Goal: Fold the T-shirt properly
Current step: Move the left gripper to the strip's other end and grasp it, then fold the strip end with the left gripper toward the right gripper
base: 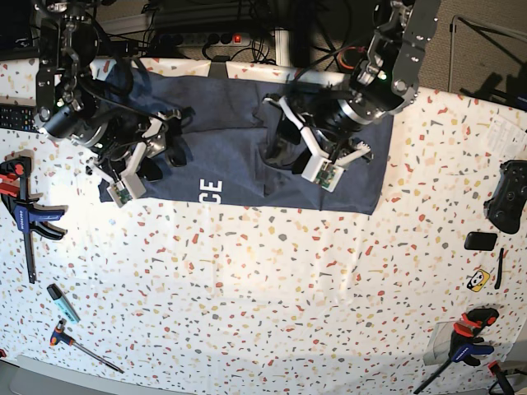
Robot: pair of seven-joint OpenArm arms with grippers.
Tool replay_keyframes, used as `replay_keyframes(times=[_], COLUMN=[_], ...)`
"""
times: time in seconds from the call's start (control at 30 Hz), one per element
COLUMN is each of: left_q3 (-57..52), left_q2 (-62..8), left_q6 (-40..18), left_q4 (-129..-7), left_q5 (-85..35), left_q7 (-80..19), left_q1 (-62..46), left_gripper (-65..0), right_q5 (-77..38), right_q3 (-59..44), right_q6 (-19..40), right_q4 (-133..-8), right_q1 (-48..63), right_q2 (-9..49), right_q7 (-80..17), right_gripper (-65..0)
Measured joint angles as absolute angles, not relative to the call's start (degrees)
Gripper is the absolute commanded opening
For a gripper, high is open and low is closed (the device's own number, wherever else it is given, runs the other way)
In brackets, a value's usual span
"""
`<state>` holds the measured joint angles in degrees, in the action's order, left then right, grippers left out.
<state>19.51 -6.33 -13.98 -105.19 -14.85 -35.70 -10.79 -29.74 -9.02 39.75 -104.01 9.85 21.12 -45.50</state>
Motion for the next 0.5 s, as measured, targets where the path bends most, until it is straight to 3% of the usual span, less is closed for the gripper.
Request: replay_keyframes(times=[0.23,0.5], left_q3=[19.53,19.51], left_q2=[-6.31,-6.33], left_q6=[-15.14,-11.81], left_q4=[-105.21,-105.21], left_q5=[-13.28,-1.39], left_q7=[-34.61,-36.4], left_q1=[-10.24,-9.69], left_gripper=[-37.7,-37.7], right_q5=[-29.74,-29.76], right_q3=[-9.02,-9.02], right_q6=[39.77,39.77], right_q4=[-104.01,-104.01], right_q1=[9.85,9.85], right_q2=[21.12,21.1], right_q7=[-45.5,-45.47], right_gripper=[-35.2,-35.2])
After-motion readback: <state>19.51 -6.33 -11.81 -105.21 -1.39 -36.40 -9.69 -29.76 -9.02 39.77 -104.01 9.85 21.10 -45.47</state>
